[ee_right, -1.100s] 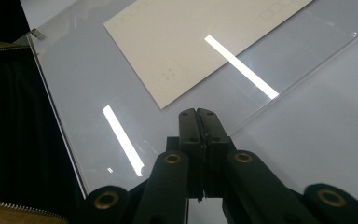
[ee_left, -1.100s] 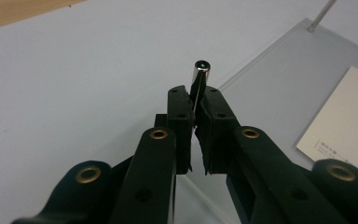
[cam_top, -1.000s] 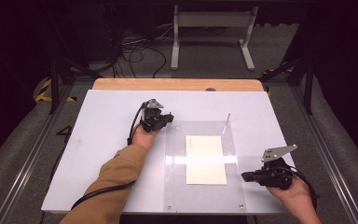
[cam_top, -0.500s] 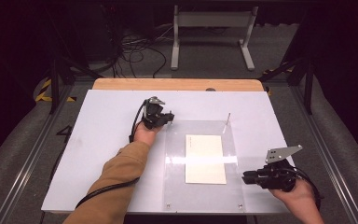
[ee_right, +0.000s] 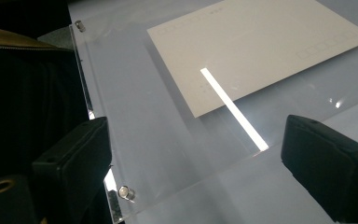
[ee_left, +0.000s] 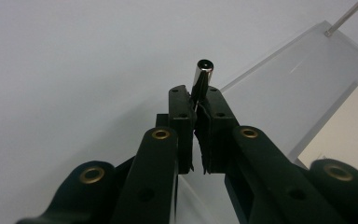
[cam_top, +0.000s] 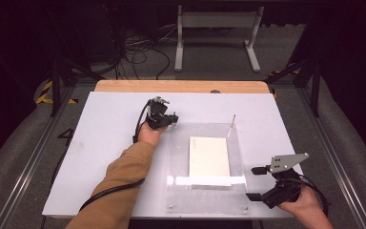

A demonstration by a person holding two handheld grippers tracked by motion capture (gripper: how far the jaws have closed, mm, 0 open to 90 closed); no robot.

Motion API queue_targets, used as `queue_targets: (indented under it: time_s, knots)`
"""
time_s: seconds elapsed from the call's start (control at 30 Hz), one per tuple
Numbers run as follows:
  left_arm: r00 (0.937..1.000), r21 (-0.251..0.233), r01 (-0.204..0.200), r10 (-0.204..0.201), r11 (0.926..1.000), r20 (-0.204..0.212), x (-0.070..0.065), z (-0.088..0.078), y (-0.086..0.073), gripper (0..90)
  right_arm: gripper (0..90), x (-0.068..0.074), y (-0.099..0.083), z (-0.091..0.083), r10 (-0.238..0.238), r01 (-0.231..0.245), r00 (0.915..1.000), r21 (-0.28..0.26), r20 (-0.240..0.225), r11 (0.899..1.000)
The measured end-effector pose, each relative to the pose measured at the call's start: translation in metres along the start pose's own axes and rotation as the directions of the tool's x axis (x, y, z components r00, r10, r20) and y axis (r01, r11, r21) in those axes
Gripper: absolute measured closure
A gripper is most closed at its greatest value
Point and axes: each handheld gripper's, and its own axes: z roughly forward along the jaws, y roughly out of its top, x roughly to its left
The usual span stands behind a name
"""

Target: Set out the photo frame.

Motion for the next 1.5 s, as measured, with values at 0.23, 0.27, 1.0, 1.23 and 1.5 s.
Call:
queue_targets:
  time_s: [0.23,0.27,1.0,1.23,1.5]
  knots:
    - [0.9997,0.022,0.022,-0.022,0.9995,0.009,0.002,0.001,0.004,84.8,0.4,0.012,0.002,0.002,-0.106,0.106,0.9944,0.007,0.005,0.994]
    - [0.9995,0.026,0.031,-0.031,0.9992,0.008,0.002,0.001,0.005,84.7,0.3,0.013,0.002,0.003,-0.123,0.123,0.9924,0.009,0.005,0.992]
    - [0.9991,0.042,0.042,-0.043,0.9982,0.008,0.003,0.003,0.007,84.7,0.0,0.038,-0.002,0.035,-0.352,0.341,0.9352,0.173,0.038,0.924]
    - [0.999,0.044,0.043,-0.044,0.9981,0.007,0.003,0.003,0.007,84.6,0.0,0.041,-0.003,0.042,-0.367,0.352,0.9297,0.208,0.037,0.913]
    - [0.9992,0.047,0.039,-0.04,0.9981,0.006,0.002,0.004,0.007,84.6,0.0,0.044,-0.004,0.05,-0.398,0.375,0.9165,0.25,0.044,0.893]
